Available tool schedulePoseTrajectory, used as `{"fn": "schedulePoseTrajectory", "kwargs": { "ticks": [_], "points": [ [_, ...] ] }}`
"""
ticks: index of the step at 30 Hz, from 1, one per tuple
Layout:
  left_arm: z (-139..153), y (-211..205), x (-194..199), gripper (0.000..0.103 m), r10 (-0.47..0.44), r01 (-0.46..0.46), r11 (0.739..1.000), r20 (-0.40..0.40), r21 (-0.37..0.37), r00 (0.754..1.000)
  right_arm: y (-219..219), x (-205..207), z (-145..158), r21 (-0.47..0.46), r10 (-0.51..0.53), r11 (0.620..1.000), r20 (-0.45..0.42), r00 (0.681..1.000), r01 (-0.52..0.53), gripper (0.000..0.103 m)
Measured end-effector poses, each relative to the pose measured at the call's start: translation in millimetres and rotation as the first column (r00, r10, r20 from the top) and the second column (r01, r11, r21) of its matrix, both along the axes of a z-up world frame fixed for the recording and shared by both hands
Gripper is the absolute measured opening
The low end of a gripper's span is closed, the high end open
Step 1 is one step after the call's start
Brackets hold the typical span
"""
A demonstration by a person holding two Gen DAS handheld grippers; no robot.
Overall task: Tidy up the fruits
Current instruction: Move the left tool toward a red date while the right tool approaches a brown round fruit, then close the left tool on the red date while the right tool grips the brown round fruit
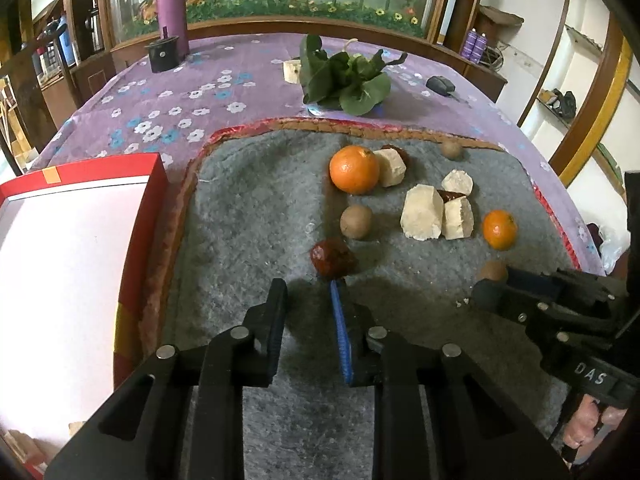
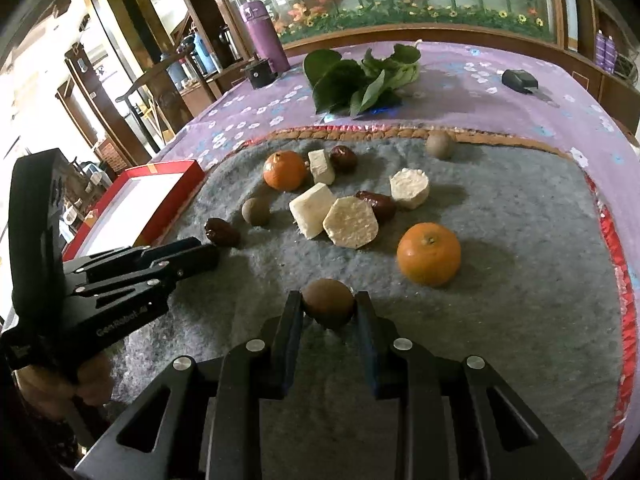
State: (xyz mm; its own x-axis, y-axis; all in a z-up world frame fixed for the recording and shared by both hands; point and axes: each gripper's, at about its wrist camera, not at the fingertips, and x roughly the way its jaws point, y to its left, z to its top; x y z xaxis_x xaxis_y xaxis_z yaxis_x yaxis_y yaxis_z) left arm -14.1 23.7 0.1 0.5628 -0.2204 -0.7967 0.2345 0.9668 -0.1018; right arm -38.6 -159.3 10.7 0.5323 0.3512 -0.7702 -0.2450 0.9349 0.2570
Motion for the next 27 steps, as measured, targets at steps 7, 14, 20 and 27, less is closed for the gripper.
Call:
{"fn": "schedulePoseTrajectory", "kwargs": {
  "ticks": [7,14,20,27],
  "points": [
    [16,-5,-2,0.048,-0.002,-0.001,0.999,0.064,0.039,0.998,-3,3,-3,0.026,0.008,1.0,-0.014,1.0,-0.008,0.027],
    [8,-20,22,0.054,-0.044,0.041,0.997,0.045,0.068,0.998,-9,5,-5,0.078,0.02,0.997,-0.025,1.0,-0.018,0.027],
    [0,-20,22,0.025,-0.039,0.037,0.999,0.032,0.039,0.999,-11,6,-5,0.088,0.027,0.996,-0.025,0.999,-0.024,0.027],
    [7,-5,15,0.013,-0.013,0.013,1.0,0.062,-0.013,0.998,-7,3,-2,0.056,0.014,0.998,-0.011,1.0,-0.013,0.026]
  ]
}}
